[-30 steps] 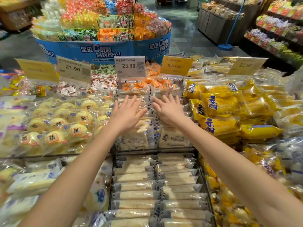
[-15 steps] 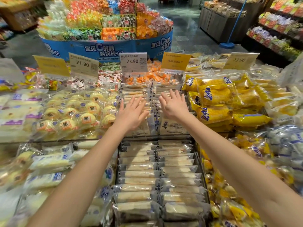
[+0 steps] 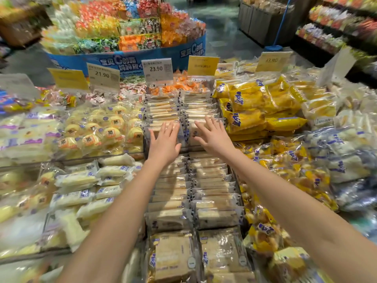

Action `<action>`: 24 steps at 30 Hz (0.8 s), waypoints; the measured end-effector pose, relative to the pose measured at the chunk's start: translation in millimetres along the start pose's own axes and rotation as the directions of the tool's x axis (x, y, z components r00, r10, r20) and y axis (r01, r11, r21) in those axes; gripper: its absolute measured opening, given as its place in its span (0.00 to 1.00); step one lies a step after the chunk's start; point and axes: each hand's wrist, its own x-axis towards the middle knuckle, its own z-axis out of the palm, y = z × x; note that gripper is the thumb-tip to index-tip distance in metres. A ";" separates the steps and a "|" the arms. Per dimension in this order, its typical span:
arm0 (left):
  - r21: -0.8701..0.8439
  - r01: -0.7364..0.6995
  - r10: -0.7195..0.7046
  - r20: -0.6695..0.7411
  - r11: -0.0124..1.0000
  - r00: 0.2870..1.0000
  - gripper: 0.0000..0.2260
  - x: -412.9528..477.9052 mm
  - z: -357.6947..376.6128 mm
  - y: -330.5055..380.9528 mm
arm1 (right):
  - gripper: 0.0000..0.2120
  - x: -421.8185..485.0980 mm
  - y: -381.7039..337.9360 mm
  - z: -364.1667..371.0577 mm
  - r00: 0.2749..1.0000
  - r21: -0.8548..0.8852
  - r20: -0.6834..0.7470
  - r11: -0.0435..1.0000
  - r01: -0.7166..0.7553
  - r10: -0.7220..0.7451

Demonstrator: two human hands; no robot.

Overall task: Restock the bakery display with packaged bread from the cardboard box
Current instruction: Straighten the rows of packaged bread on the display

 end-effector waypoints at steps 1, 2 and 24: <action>-0.002 -0.021 0.021 -0.025 1.000 0.999 0.30 -6.3 -3.1 5.9 | 0.29 -10.2 1.4 -4.7 0.999 0.010 -0.035 1.000 -0.002 0.002; -0.008 -0.046 0.045 -0.043 0.999 0.998 0.29 -11.4 -7.1 12.3 | 0.28 -21.7 3.0 -8.8 0.998 0.032 -0.065 0.999 -0.011 0.013; 0.107 -0.782 0.788 -0.021 0.614 0.615 0.31 -125.6 -52.5 398.2 | 0.29 -423.5 203.4 -91.5 0.668 0.161 -0.160 0.687 -0.708 0.726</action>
